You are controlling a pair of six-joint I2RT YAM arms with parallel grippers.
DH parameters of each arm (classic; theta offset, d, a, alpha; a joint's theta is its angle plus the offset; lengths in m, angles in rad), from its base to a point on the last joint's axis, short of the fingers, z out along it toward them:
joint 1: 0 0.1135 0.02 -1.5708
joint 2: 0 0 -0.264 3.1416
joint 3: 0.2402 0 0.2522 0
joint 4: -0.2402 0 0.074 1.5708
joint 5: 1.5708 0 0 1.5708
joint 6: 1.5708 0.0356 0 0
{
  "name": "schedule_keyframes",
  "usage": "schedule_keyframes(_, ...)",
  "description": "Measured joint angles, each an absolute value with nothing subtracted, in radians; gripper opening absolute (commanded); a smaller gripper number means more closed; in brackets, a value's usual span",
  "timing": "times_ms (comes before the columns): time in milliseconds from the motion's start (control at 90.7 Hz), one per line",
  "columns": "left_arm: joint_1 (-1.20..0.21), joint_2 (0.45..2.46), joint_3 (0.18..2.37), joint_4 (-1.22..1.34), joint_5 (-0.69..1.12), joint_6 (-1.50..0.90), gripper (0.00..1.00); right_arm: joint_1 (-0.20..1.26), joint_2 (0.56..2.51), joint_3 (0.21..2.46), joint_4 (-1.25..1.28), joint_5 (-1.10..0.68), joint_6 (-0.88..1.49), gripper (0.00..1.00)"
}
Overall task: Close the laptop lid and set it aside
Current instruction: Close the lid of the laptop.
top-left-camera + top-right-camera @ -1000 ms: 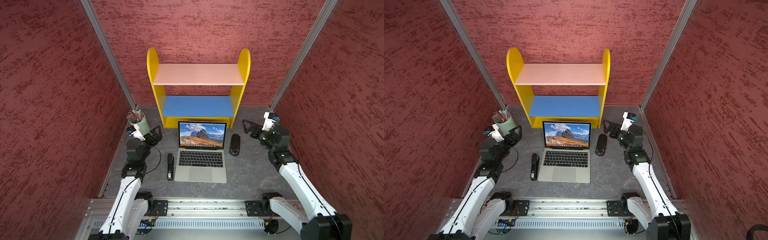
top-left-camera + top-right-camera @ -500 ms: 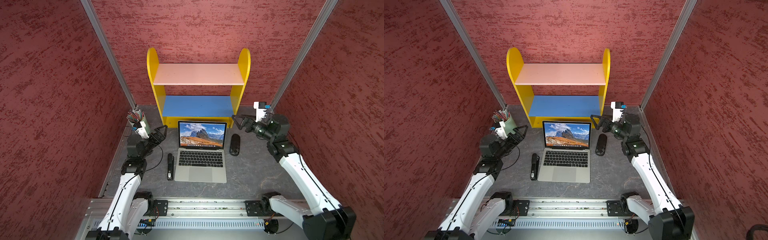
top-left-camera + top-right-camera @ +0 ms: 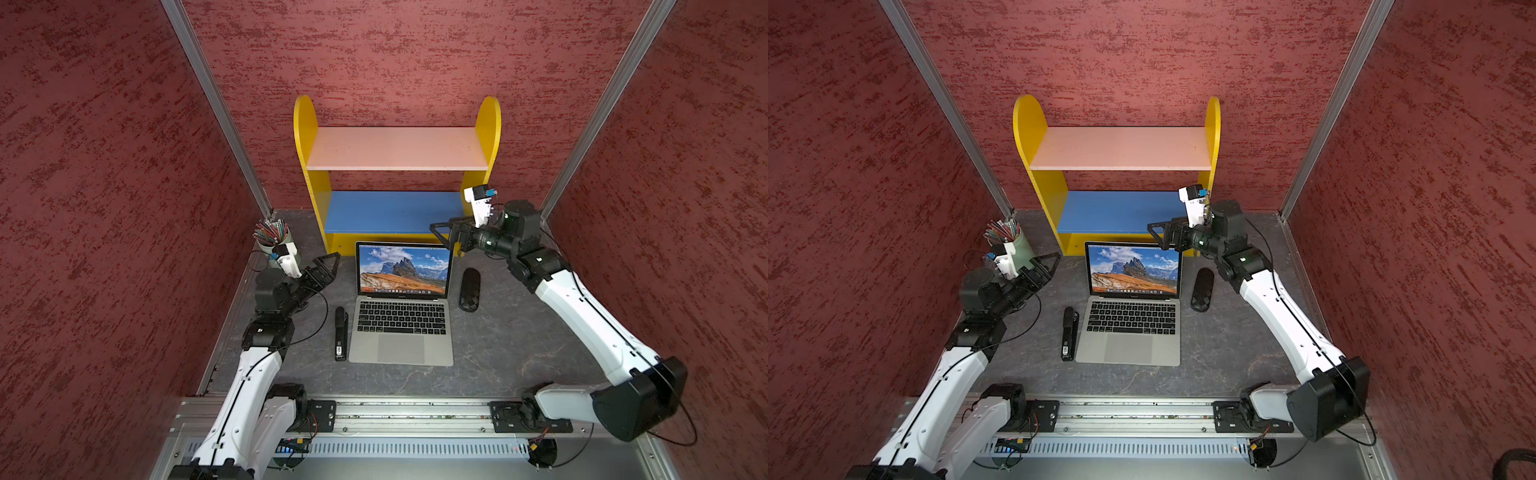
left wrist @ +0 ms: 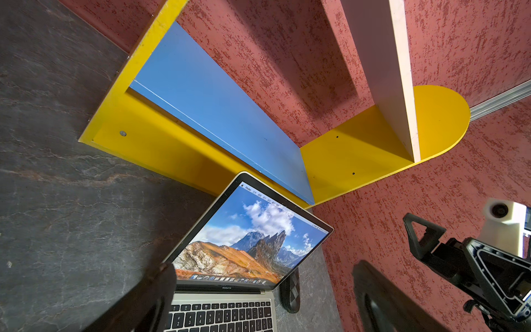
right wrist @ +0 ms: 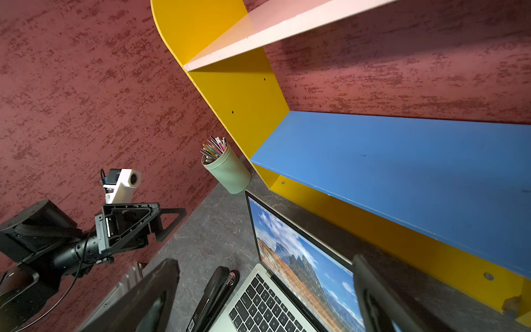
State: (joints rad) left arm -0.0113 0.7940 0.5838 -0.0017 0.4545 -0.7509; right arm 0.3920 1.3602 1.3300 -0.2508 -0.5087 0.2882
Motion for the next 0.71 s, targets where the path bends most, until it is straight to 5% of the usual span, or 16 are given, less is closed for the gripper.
schedule_keyframes(705,-0.015,0.784,0.584,-0.029,0.472,-0.743,1.0,0.463,1.752,1.665,-0.492,-0.504,0.181,0.98)
